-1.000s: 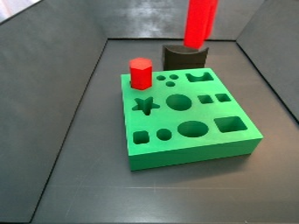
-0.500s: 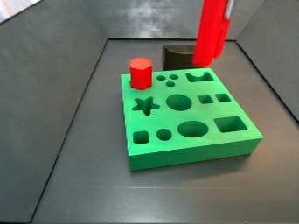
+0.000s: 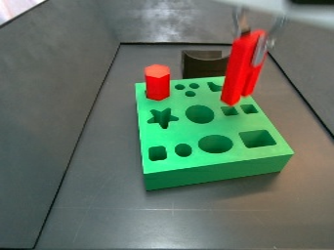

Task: Pick up the double-square object. Move up. Move to above the board. Insert the double-square object.
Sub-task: Insert the double-square object.

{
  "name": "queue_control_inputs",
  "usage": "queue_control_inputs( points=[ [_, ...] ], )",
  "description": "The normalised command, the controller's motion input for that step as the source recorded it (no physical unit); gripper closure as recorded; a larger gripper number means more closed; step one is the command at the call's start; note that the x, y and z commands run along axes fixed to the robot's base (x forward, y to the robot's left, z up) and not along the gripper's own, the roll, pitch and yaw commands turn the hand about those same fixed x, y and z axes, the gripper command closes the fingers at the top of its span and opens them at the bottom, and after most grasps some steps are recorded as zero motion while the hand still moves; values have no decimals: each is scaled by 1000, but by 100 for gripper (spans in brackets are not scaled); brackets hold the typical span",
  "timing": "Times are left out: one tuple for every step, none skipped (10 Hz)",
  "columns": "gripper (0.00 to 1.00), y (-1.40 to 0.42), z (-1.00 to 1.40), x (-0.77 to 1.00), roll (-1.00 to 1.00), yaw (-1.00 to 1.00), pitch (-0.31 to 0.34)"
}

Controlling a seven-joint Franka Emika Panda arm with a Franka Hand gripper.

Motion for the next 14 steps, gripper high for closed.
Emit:
queue_control_inputs(
  points=[
    [100,34,-640,180,143,-906,0],
    [100,57,-9,303,0,-660,71],
    [100,-63,-163,-137,0,0,0],
    [100,126,-203,117,-3,-854,76],
    [100,0,-274,0,0,-1000,36],
    [100,0,-291,0,0,-1000,16],
    [100,0,-306,0,0,-1000,1],
    [100,0,-300,0,0,-1000,0],
    [100,0,-297,0,0,-1000,0],
    [100,109,-374,177,0,-923,0],
    [100,191,-500,683,80,-331,59],
    [100,171,-477,557,114,-37,99],
    [100,189,-280,349,71,-3,93],
    [100,0,-157,0,0,0,-23]
  ],
)
